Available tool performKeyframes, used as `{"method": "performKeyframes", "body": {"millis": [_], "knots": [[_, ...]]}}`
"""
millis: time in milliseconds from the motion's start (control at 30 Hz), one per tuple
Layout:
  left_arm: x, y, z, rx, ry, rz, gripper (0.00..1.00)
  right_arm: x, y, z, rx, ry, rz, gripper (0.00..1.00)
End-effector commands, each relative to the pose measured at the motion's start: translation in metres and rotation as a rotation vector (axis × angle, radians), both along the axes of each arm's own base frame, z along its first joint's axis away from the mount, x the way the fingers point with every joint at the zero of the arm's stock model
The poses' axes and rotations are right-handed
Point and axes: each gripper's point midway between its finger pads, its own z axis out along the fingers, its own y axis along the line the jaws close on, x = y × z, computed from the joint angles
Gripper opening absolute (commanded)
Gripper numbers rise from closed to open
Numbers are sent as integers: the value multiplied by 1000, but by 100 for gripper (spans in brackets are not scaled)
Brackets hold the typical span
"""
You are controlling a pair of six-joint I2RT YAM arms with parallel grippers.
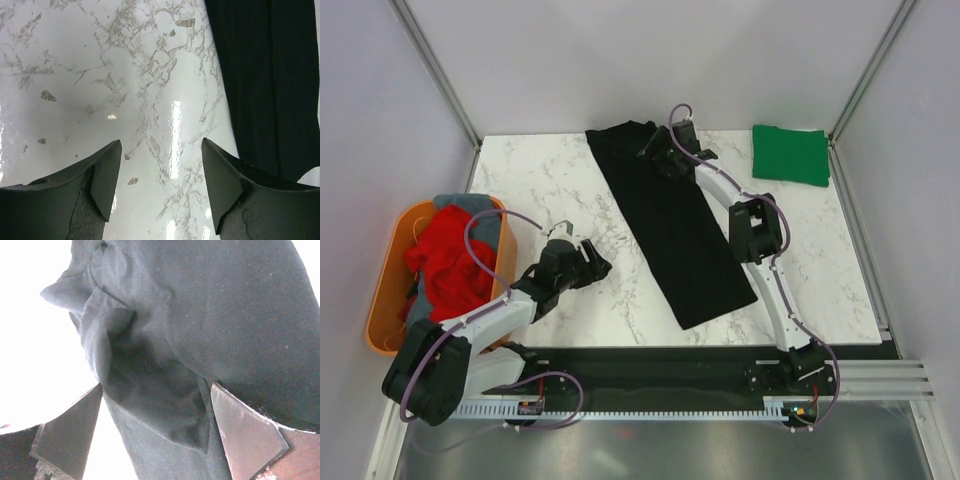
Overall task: Fold and stack the t-shirts
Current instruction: Fold the tshirt
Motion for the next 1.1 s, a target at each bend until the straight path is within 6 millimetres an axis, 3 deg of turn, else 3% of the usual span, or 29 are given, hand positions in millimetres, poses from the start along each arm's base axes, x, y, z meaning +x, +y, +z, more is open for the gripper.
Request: {"method": "performKeyframes", "body": {"millis": [0,33,167,200,233,267,300,333,367,400,433,467,500,533,567,600,633,700,733,867,1067], "knots": [[15,-6,24,-27,-84,16,72,-14,22,18,70,-10,82,98],[15,-6,24,-27,-83,15,72,-23,21,46,74,-37,114,98],[9,-14,31,-29,-72,-6,71,-64,0,107,-10,-110,204,98],[3,-20,34,-29,-66,-24,71,-82,-13,144,-57,-159,220,98],[-3,-20,29,-9,-33,-21,71,-101,-30,119,-119,-91,217,98],[-6,-29,38,-29,-40,-38,71,-115,-50,113,-185,-54,187,98],[-12,-31,37,-21,-19,-48,70,-132,-69,142,-228,-102,169,98],[-18,-33,39,-18,6,-60,70,-159,-90,107,-289,-12,159,98],[-22,-36,40,-23,19,-67,70,-176,-104,102,-322,12,152,98],[-29,-43,45,-34,22,-88,70,-192,-132,117,-381,-5,80,98],[-34,-46,47,-38,31,-99,70,-220,-152,85,-437,81,69,98],[-39,-50,47,-55,57,-98,71,-235,-171,78,-472,114,31,98],[-46,-58,45,-67,79,-119,70,-254,-189,85,-500,123,-8,98],[-52,-66,40,-76,114,-134,70,-280,-203,60,-528,201,-26,98],[-57,-74,36,-93,146,-130,69,-294,-212,54,-532,229,-42,98],[-70,-88,33,-86,162,-177,69,-309,-219,61,-517,217,-60,98],[-73,-99,26,-64,183,-185,70,-332,-227,41,-528,271,-60,98],[-87,-123,22,-78,212,-228,70,-350,-233,45,-494,251,-96,93],[-89,-135,24,-92,221,-242,70,-365,-240,31,-507,285,-103,91],[-101,-166,7,-81,282,-264,70,-383,-251,20,-502,298,-120,84],[-109,-180,-7,-86,323,-239,70,-396,-257,-2,-520,348,-104,76]]}}
